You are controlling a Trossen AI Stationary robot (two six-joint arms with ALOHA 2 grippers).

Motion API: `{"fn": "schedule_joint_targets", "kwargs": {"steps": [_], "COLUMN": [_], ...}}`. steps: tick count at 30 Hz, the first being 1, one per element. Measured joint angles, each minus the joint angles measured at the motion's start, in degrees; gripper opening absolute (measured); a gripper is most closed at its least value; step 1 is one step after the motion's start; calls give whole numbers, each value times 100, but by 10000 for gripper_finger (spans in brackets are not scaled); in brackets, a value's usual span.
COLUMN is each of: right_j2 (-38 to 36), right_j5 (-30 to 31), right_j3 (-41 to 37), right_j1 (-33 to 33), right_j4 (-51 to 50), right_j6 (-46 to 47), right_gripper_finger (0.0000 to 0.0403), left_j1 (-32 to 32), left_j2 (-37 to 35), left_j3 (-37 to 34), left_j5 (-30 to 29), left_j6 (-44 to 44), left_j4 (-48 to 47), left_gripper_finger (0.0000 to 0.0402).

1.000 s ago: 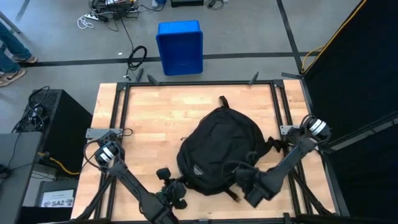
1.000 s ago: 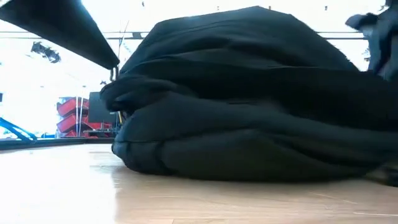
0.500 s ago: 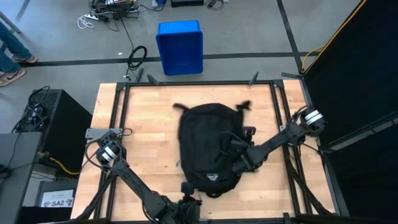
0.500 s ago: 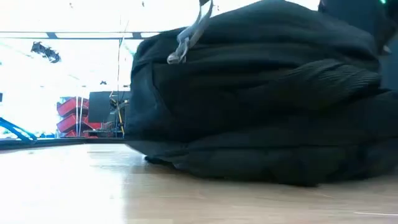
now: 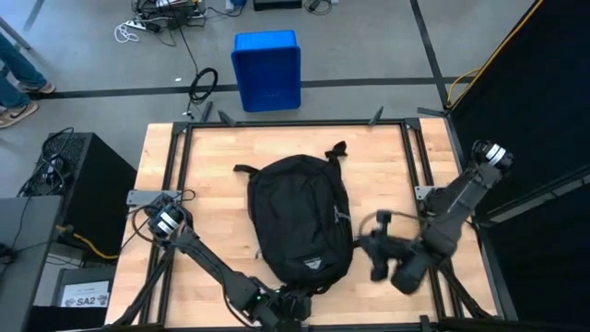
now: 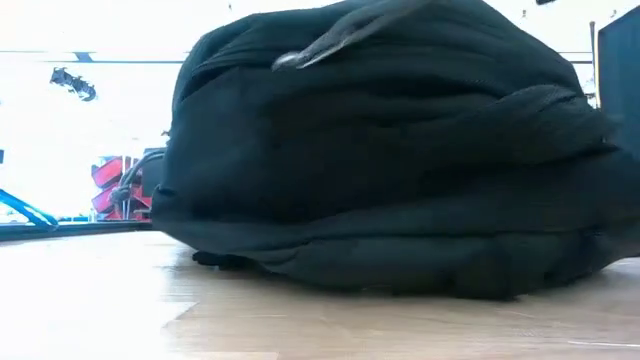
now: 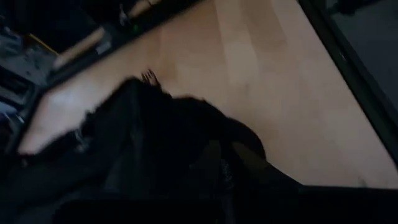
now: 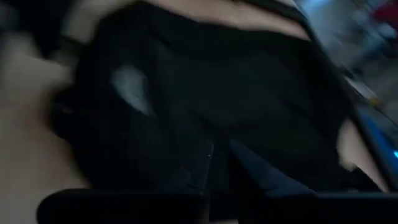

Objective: Unpack backpack
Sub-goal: Close the black backpack

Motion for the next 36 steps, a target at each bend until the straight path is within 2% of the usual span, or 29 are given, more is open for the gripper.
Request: {"fn": "schedule_joint_targets", "kwargs": {"steps": [4, 7, 11, 18, 22, 26, 32, 36], "right_j2": [420, 995, 1718, 2455, 2513, 2482, 2469, 2458], "right_j5": [-70, -260, -295, -12, 260, 561, 437, 424], "right_j3": [-56, -85, -87, -87, -87, -89, -87, -87], "right_j1": [449, 570, 592, 244, 79, -3, -243, -376], "right_j4": [1419, 2333, 3033, 3187, 3203, 3316, 3815, 3915], "right_j6": [-746, -1427, -2060, -2165, -2269, -2517, -3061, -3305], "right_gripper_finger": [33, 48, 81, 156, 190, 213, 219, 184], "left_j1": [166, 234, 276, 285, 293, 313, 306, 310], "left_j2": [0, 0, 0, 0, 0, 2, 4, 4], "left_j3": [0, 0, 0, 0, 0, 73, 219, 280], "left_j5": [-57, -58, -54, -43, 5, 170, 243, 378], "left_j6": [493, 710, 741, 1287, 1652, 1693, 1801, 1810], "left_j4": [426, 633, 734, 1527, 1953, 1909, 1902, 1901], "left_gripper_finger": [0, 0, 0, 0, 0, 0, 0, 0]}}
